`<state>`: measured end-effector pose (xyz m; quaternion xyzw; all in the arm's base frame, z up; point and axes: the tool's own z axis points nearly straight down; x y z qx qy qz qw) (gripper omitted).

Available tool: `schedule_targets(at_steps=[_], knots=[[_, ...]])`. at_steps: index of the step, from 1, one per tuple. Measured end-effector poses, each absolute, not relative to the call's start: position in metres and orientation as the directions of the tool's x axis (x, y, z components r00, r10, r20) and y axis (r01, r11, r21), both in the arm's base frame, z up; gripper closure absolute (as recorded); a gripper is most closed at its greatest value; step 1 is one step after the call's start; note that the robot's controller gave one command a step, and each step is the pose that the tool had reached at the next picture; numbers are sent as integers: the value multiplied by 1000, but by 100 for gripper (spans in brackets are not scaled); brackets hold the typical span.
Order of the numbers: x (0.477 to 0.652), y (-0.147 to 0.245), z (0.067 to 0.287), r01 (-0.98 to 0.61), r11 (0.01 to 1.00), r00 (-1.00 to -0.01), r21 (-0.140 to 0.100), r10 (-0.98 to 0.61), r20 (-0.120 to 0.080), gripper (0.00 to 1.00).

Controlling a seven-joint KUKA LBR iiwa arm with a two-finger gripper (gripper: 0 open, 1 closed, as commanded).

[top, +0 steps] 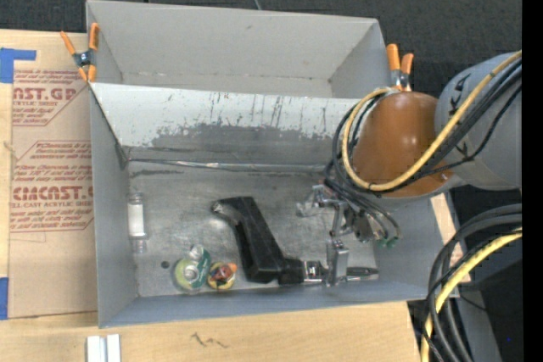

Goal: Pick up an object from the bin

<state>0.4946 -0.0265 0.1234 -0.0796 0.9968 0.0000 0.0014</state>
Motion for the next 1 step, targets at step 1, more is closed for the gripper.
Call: schedule_targets(at_steps=[1], knots=[[488,-36,109,-264,964,-964,1,-264,0,0]])
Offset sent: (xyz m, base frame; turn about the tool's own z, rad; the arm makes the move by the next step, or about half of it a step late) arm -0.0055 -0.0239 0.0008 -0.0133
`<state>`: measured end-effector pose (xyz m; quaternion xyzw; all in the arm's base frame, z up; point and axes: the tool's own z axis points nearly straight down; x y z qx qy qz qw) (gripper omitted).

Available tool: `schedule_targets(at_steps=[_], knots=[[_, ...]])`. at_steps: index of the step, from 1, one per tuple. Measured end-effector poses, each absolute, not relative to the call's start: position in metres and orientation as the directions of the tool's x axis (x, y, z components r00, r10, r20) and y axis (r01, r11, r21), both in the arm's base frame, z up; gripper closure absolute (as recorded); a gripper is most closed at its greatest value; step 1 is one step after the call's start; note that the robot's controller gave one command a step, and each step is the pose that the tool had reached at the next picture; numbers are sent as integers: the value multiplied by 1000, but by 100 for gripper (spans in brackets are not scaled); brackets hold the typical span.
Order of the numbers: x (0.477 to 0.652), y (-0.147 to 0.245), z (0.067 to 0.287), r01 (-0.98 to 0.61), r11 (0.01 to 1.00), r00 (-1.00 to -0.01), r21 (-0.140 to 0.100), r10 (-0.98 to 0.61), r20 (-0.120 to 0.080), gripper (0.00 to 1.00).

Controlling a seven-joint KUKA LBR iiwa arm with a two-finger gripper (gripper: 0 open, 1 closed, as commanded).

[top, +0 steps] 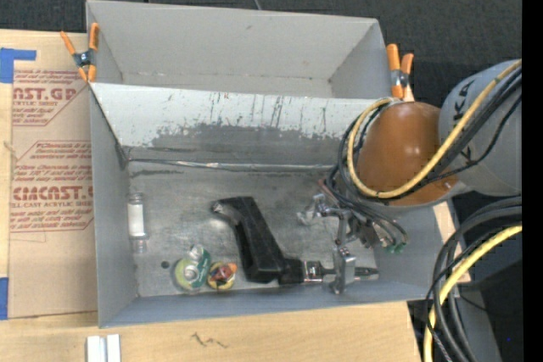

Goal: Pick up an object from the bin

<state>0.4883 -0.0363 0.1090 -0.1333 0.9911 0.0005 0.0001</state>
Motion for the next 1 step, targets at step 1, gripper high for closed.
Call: schedule_targets(at_steps=[1], knots=[[489,-48,123,-173,985,-985,1,-173,-1,0]])
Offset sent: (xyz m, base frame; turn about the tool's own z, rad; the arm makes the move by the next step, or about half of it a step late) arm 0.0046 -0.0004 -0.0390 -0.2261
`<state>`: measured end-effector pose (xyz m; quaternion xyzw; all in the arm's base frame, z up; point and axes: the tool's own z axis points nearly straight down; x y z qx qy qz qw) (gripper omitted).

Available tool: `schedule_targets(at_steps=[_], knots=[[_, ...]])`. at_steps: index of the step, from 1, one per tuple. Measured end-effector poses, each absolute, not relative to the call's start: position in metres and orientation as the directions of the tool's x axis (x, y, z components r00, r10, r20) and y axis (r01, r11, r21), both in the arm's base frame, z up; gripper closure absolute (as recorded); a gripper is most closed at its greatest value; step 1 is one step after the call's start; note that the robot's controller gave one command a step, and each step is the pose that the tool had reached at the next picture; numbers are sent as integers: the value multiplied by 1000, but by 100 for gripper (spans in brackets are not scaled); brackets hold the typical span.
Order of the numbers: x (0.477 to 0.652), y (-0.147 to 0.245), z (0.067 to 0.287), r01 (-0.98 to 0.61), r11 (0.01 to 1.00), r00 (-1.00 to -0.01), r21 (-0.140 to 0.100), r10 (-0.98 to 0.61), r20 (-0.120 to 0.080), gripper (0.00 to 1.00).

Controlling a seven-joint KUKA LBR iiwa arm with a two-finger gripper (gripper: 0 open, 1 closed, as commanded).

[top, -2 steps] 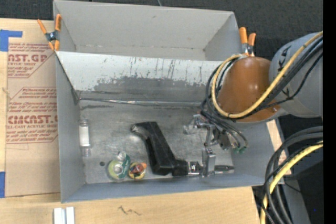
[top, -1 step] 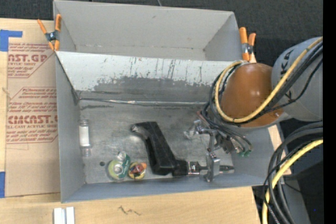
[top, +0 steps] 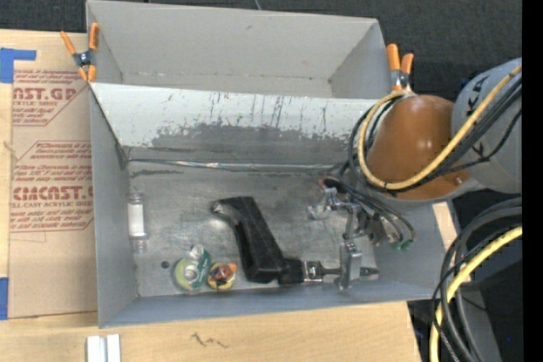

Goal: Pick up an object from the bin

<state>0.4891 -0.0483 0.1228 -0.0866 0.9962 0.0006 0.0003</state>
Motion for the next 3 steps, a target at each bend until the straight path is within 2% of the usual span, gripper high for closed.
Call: schedule_targets(at_steps=[1,2,3], knots=[[496,-38,83,-458,889,-889,-5,-458,-14,0],[484,-46,71,-280,960,-960,-2,-280,-8,100],[484,-46,71,-280,960,-960,-2,-280,-8,100]])
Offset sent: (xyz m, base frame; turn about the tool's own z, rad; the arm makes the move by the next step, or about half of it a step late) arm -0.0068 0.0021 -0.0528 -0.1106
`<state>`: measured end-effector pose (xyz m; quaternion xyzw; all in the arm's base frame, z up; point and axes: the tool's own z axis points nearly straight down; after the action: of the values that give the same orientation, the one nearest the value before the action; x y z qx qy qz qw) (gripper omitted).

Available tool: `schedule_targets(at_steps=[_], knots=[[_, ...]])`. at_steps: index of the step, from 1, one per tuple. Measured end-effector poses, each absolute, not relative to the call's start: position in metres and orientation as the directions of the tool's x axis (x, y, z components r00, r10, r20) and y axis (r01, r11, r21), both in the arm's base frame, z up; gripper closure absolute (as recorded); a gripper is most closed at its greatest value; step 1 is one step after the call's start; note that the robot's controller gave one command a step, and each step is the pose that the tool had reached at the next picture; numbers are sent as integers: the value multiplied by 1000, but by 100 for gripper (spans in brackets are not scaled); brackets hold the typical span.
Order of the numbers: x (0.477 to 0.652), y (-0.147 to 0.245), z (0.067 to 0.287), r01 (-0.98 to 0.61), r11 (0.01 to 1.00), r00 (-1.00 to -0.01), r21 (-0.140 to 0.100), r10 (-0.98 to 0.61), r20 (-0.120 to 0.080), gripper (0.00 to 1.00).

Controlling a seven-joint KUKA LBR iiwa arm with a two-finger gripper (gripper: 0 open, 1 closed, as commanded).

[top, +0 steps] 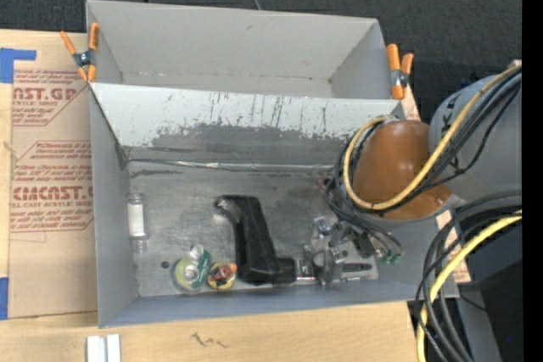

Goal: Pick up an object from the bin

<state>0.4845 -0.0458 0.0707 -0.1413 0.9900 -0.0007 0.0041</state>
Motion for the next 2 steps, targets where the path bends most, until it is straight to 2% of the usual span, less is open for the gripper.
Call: schedule_targets(at_steps=[2], knots=[[485,-45,71,-280,960,-960,-1,-280,-6,100]])
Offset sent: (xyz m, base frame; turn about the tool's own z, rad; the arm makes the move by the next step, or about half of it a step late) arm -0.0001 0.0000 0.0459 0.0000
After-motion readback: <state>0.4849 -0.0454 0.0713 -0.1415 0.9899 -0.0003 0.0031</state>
